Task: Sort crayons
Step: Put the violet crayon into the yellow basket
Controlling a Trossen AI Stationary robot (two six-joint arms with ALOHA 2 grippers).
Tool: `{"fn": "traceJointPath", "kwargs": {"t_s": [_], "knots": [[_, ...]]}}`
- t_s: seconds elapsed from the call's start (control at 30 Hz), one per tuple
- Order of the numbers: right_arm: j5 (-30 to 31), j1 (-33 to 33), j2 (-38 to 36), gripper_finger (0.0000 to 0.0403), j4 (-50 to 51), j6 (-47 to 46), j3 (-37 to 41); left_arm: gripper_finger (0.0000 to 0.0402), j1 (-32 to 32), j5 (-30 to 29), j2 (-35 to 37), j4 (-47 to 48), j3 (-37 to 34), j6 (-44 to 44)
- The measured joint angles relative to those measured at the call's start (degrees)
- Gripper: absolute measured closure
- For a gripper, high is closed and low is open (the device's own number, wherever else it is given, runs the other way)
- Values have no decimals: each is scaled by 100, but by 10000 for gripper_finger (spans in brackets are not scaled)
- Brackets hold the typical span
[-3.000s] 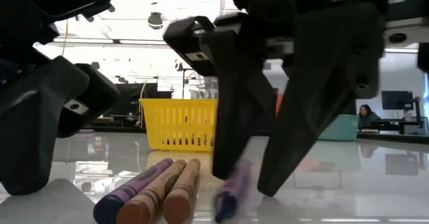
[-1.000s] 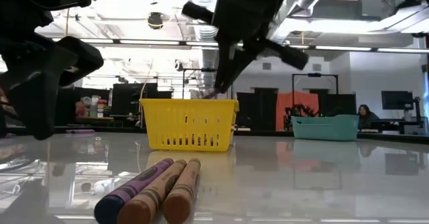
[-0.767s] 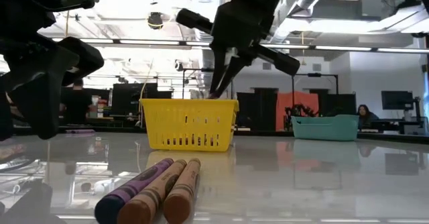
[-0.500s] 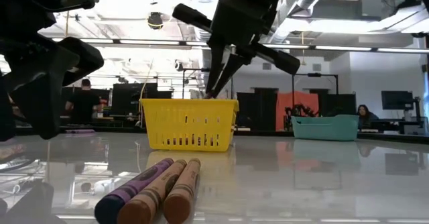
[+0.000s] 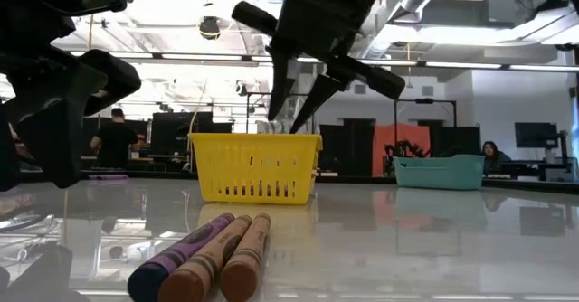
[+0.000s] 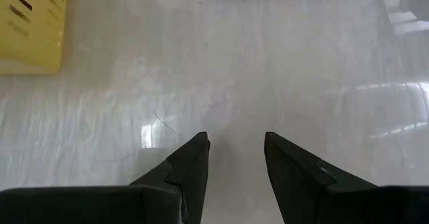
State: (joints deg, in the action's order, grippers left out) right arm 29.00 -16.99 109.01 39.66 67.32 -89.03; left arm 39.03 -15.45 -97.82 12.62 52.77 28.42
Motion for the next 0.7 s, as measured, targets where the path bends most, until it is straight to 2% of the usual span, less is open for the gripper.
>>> {"fn": "traceJointPath", "kwargs": {"t_s": [0.17,0.3,0.4,0.57,0.7], "knots": [[733,-137,-35,253,18,-692,-22,266,0,-37,0,-151,0,-455],[1022,-330,-175,249,35,-1206,-124,266,-81,-31,0,-571,2,-1185],[1170,-537,-263,251,180,-1925,-284,266,-238,-22,0,-753,4,-1605],[1178,-888,-386,254,685,-3526,-466,266,-404,169,0,-732,90,-2582],[781,-1185,-389,255,950,-4913,-466,266,-462,231,0,-735,297,-3609]]}}
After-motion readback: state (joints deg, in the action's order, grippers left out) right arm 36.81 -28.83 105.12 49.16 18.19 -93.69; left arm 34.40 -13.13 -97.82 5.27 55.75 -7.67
